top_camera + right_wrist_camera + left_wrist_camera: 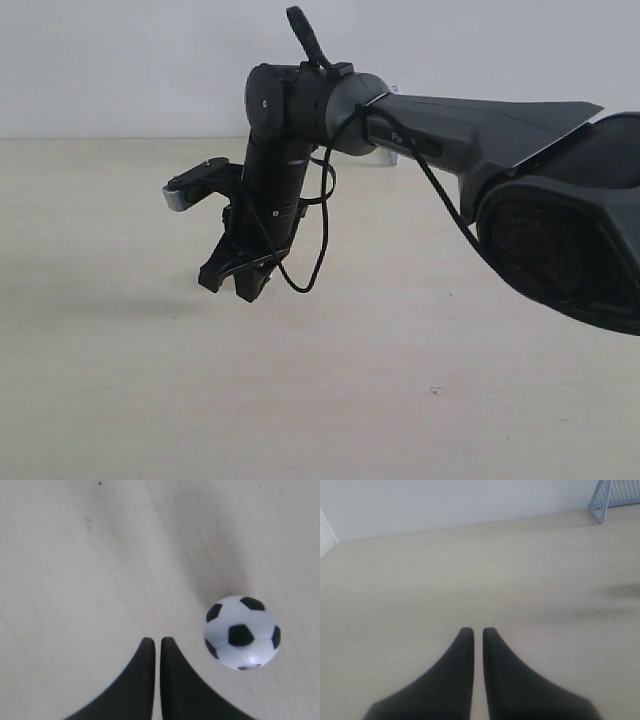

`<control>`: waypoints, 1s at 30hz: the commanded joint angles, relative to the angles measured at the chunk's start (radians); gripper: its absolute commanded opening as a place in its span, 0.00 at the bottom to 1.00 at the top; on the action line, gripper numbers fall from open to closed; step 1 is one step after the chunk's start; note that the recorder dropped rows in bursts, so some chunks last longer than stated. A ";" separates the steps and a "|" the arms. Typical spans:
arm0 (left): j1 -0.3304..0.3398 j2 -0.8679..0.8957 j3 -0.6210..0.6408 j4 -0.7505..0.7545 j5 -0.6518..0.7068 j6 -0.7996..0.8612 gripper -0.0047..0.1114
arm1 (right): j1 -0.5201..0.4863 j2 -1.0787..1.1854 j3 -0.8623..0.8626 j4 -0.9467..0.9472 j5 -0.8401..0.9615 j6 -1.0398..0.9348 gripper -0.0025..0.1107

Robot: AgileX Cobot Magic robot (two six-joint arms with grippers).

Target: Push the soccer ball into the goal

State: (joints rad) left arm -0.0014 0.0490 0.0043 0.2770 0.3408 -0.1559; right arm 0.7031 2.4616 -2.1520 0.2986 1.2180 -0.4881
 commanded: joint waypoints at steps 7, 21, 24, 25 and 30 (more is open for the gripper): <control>-0.008 0.005 -0.004 0.000 -0.003 -0.009 0.09 | -0.007 -0.006 -0.004 0.059 0.003 -0.034 0.02; -0.008 0.005 -0.004 0.000 -0.003 -0.009 0.09 | -0.007 -0.006 -0.004 0.051 0.000 -0.044 0.02; -0.008 0.005 -0.004 0.000 -0.003 -0.009 0.09 | -0.007 -0.006 -0.004 0.051 -0.012 -0.044 0.02; -0.008 0.005 -0.004 0.000 -0.003 -0.009 0.09 | -0.007 -0.006 -0.004 0.046 -0.011 -0.044 0.02; -0.008 0.005 -0.004 0.000 -0.003 -0.009 0.09 | -0.007 -0.006 -0.004 0.023 -0.027 -0.044 0.02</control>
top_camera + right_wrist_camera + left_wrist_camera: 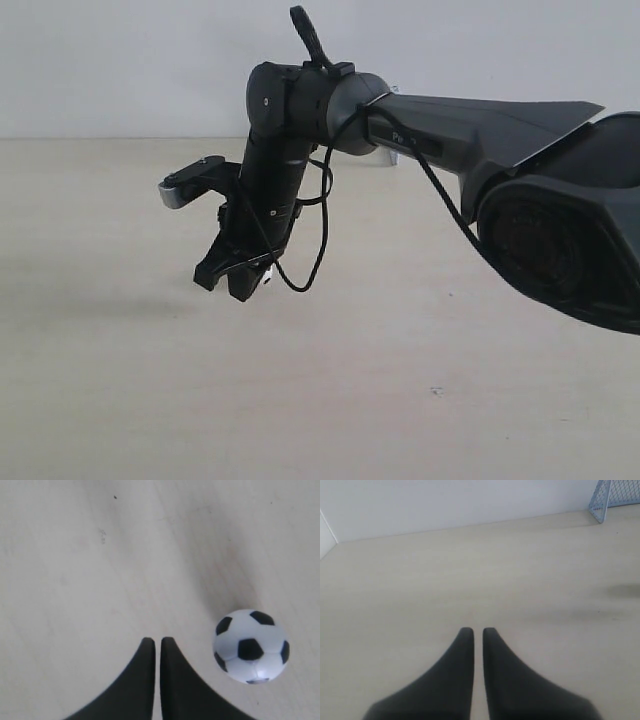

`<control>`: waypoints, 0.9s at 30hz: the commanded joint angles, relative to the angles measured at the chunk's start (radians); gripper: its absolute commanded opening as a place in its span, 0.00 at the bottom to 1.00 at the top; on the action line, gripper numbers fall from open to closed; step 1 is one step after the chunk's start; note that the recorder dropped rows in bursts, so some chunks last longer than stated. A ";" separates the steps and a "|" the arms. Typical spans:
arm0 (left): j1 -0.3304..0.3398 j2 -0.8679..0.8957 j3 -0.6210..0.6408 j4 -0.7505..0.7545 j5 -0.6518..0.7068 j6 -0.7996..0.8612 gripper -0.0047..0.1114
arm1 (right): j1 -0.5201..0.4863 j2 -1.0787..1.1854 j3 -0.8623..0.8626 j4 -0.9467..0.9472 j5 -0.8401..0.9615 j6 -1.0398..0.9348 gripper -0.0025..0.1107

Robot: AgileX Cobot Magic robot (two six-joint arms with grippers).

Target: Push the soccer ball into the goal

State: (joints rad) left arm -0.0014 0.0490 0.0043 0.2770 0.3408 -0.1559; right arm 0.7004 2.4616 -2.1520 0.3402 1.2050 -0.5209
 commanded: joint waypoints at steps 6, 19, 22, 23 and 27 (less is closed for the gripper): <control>-0.008 0.005 -0.004 0.000 -0.003 -0.009 0.09 | -0.004 -0.006 -0.004 -0.021 -0.060 -0.011 0.02; -0.008 0.005 -0.004 0.000 -0.003 -0.009 0.09 | -0.004 -0.006 -0.004 -0.011 0.016 -0.020 0.02; -0.008 0.005 -0.004 0.000 -0.003 -0.009 0.09 | -0.004 -0.006 -0.004 0.004 0.016 -0.028 0.02; -0.008 0.005 -0.004 0.000 -0.003 -0.009 0.09 | -0.004 -0.006 -0.004 0.008 0.016 -0.030 0.02; -0.008 0.005 -0.004 0.000 -0.003 -0.009 0.09 | -0.004 -0.006 -0.004 0.008 0.016 -0.034 0.02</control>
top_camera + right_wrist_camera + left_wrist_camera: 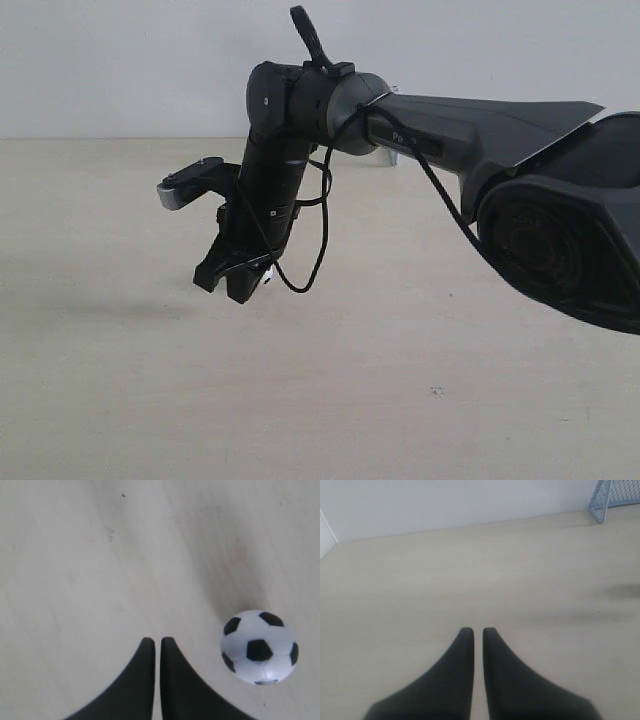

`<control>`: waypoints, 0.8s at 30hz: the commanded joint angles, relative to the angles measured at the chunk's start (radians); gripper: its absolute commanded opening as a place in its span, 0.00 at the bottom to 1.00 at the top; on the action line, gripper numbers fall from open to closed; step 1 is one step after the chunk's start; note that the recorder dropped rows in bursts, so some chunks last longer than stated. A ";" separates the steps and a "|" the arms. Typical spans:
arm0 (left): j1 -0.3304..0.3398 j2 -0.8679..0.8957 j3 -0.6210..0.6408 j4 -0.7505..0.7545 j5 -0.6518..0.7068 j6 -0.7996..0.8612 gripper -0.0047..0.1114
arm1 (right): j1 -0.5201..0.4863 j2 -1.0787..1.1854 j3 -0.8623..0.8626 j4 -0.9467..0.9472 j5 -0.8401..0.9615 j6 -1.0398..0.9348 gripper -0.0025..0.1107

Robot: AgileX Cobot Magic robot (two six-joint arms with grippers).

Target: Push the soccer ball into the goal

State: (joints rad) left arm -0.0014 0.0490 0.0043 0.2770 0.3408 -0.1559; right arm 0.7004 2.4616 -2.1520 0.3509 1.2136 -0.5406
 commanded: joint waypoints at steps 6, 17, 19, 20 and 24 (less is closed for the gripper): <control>-0.008 0.005 -0.004 0.000 -0.003 -0.009 0.09 | -0.032 -0.037 -0.022 -0.224 -0.034 0.087 0.02; -0.008 0.005 -0.004 0.000 -0.003 -0.009 0.09 | -0.030 -0.043 -0.022 -0.129 0.007 0.038 0.02; -0.008 0.005 -0.004 0.000 -0.003 -0.009 0.09 | -0.030 -0.043 -0.022 -0.125 0.007 0.042 0.02; -0.008 0.005 -0.004 0.000 -0.003 -0.009 0.09 | -0.030 -0.043 -0.022 -0.125 0.007 0.045 0.02; -0.008 0.005 -0.004 0.000 -0.003 -0.009 0.09 | -0.030 -0.043 -0.022 -0.123 0.007 0.079 0.02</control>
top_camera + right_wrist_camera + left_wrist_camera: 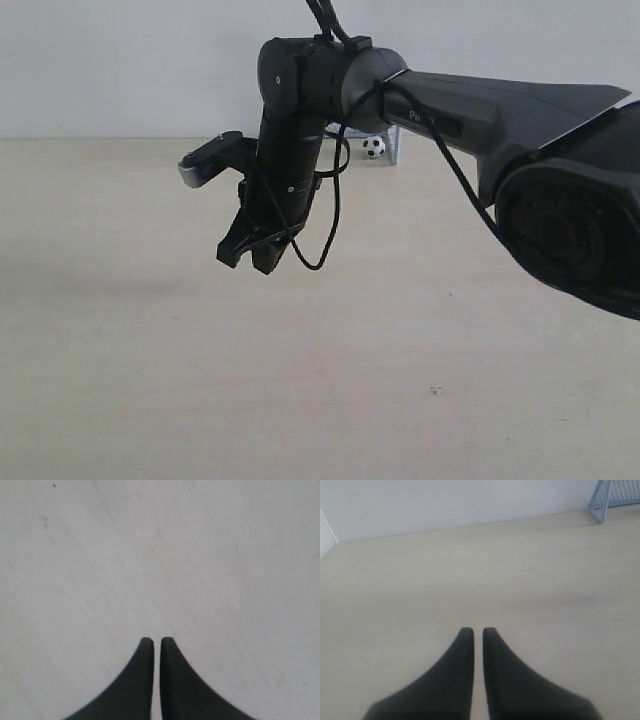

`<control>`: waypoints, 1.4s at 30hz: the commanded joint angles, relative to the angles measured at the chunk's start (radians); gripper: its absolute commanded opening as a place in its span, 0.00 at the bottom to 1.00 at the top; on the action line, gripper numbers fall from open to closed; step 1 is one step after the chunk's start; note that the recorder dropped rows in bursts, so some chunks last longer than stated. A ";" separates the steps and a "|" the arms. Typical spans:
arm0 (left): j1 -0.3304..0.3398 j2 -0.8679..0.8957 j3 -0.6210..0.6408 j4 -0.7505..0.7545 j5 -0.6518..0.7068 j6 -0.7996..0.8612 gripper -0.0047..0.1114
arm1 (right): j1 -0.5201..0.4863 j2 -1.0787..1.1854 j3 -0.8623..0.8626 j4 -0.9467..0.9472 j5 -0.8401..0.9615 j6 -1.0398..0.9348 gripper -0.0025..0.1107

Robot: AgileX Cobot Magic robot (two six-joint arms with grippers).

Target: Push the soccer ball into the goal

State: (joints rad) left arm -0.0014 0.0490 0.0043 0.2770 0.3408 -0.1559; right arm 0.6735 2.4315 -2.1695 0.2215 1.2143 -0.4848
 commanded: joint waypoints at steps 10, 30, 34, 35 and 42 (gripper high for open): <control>-0.008 0.005 -0.004 0.000 -0.003 -0.009 0.09 | 0.010 -0.052 -0.005 0.012 0.007 0.053 0.02; -0.008 0.005 -0.004 0.000 -0.003 -0.009 0.09 | 0.045 -0.200 -0.005 0.011 0.007 0.081 0.02; -0.008 0.005 -0.004 0.000 -0.003 -0.009 0.09 | 0.045 -0.256 0.060 0.007 0.007 0.083 0.02; -0.008 0.005 -0.004 0.000 -0.003 -0.009 0.09 | 0.045 -0.270 0.092 0.005 0.007 0.076 0.02; -0.008 0.005 -0.004 0.000 -0.003 -0.009 0.09 | 0.045 -0.398 0.289 -0.004 0.007 0.065 0.02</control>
State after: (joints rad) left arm -0.0014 0.0490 0.0043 0.2770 0.3408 -0.1559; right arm 0.7179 2.0941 -1.9421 0.2262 1.2183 -0.4096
